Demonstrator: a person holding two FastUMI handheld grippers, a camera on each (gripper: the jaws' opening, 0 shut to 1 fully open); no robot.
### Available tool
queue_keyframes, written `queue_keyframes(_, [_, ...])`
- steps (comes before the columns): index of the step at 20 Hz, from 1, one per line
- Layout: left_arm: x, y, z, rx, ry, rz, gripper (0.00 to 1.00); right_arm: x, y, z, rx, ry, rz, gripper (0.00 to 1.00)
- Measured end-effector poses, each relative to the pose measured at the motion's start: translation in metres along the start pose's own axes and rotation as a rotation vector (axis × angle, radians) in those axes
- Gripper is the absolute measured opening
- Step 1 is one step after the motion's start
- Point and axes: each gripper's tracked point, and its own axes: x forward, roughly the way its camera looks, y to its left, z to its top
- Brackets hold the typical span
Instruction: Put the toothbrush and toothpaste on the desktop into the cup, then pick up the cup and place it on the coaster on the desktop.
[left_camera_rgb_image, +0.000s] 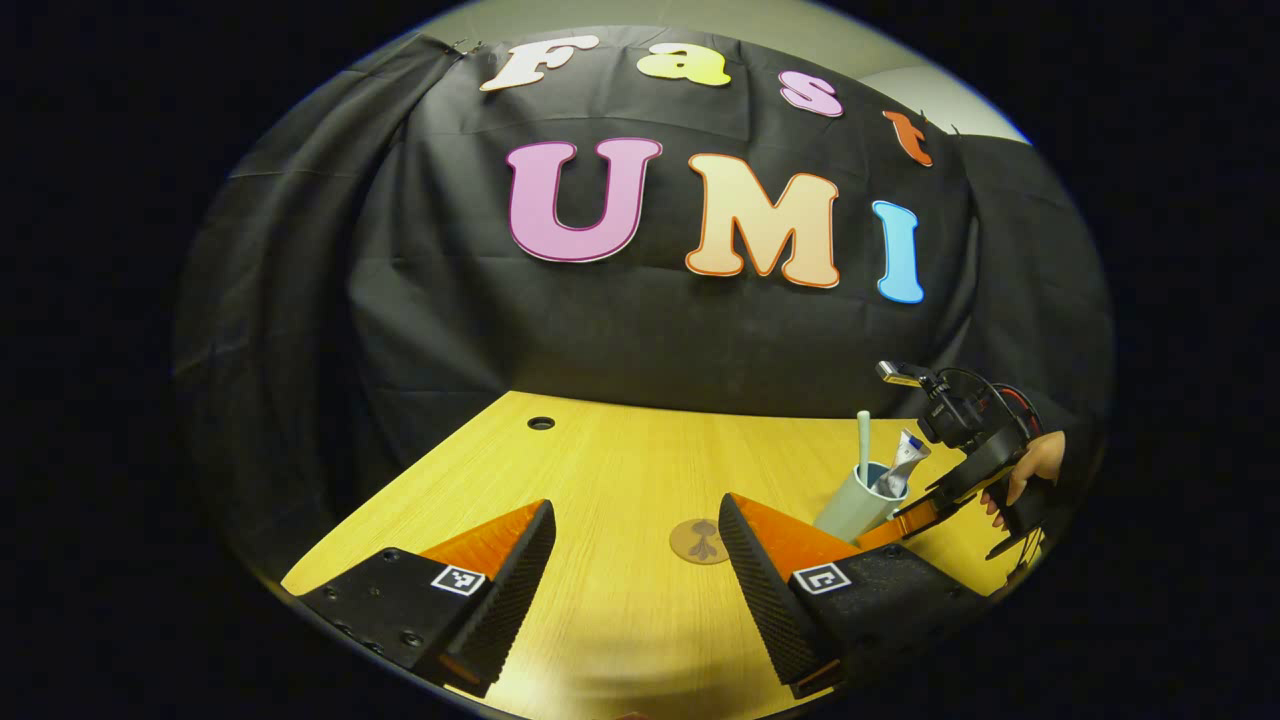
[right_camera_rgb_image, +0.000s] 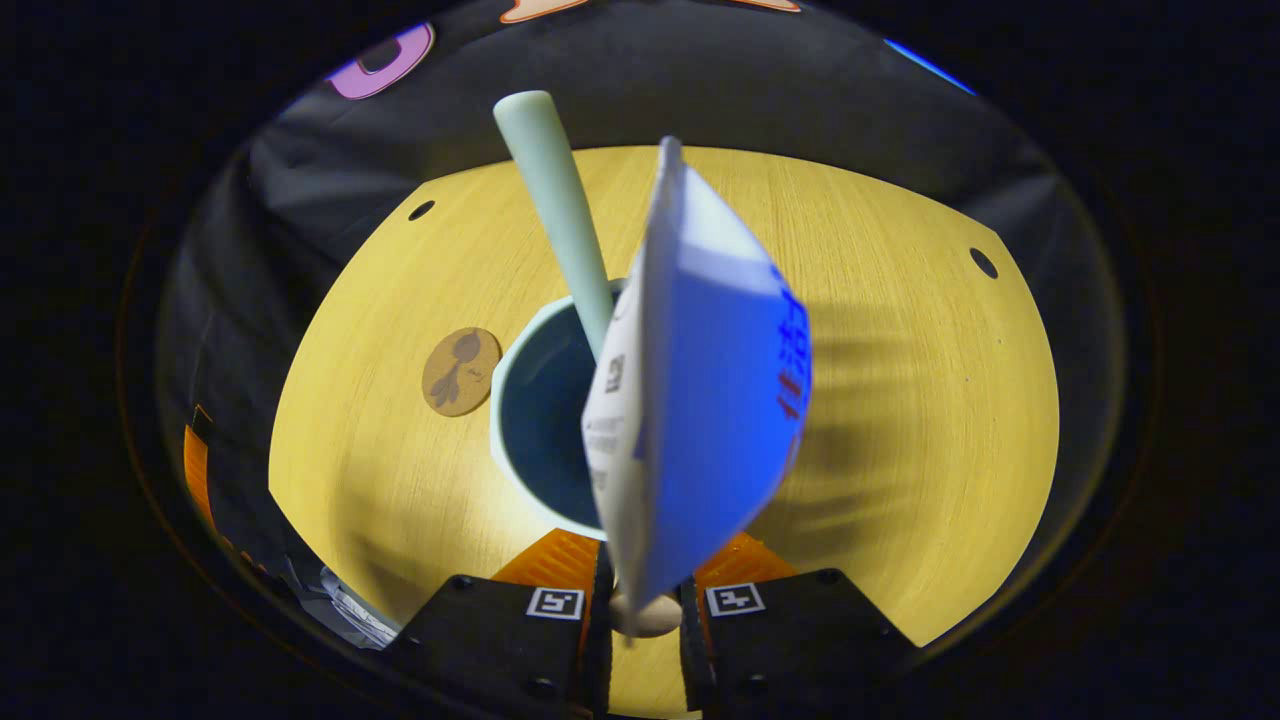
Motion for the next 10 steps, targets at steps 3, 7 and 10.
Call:
queue_keyframes(3, [-0.001, 0.012, -0.001, -0.004, 0.003, 0.019, 0.95, -0.001, 0.000, -0.001, -0.021, 0.001, 0.012, 0.30])
queue_keyframes(7, [-0.002, 0.027, -0.006, -0.021, 0.011, 0.043, 0.95, -0.001, 0.003, 0.001, -0.045, -0.002, 0.029, 0.27])
queue_keyframes(10, [-0.005, 0.039, -0.009, -0.024, 0.018, 0.061, 0.95, -0.001, 0.006, 0.005, -0.055, -0.013, 0.048, 0.30])
